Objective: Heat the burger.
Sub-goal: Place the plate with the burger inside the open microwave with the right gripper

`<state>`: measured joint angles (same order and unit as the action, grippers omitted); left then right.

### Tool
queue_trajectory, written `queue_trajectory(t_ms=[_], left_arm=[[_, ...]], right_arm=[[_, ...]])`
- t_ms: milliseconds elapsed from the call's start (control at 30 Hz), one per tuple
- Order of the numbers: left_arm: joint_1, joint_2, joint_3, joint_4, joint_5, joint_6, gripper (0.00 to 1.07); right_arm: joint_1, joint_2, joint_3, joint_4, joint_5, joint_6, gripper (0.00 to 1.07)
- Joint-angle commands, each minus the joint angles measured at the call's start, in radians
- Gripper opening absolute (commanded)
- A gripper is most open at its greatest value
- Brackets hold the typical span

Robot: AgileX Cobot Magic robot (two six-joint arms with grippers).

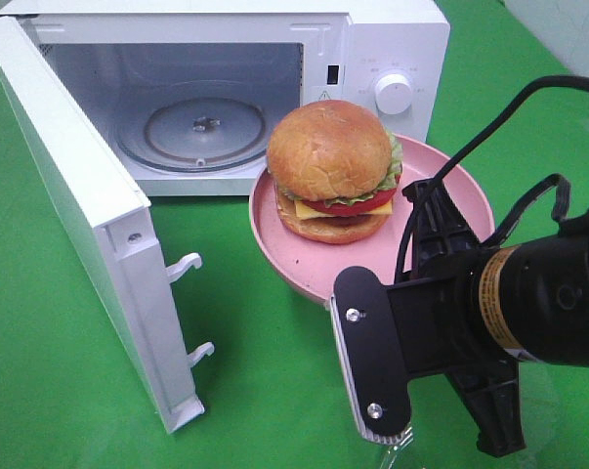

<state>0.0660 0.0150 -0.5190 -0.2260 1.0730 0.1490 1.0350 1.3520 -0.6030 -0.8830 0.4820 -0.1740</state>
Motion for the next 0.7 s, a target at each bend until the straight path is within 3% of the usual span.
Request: queue_trajectory(t_ms=[33,700], left_arm=[[0.002,-0.002,0.003,-0.002,0.000,0.001,0.80],[0.002,-0.002,0.003,-0.002,0.000,0.001,0.80]], right_arm=[[-0.035,-0.006,-0.009,-0.052,-0.058,-0.071,0.00],[-0.190,-0.006,-0.009,0.126,-0.169,-0.446,0.00]])
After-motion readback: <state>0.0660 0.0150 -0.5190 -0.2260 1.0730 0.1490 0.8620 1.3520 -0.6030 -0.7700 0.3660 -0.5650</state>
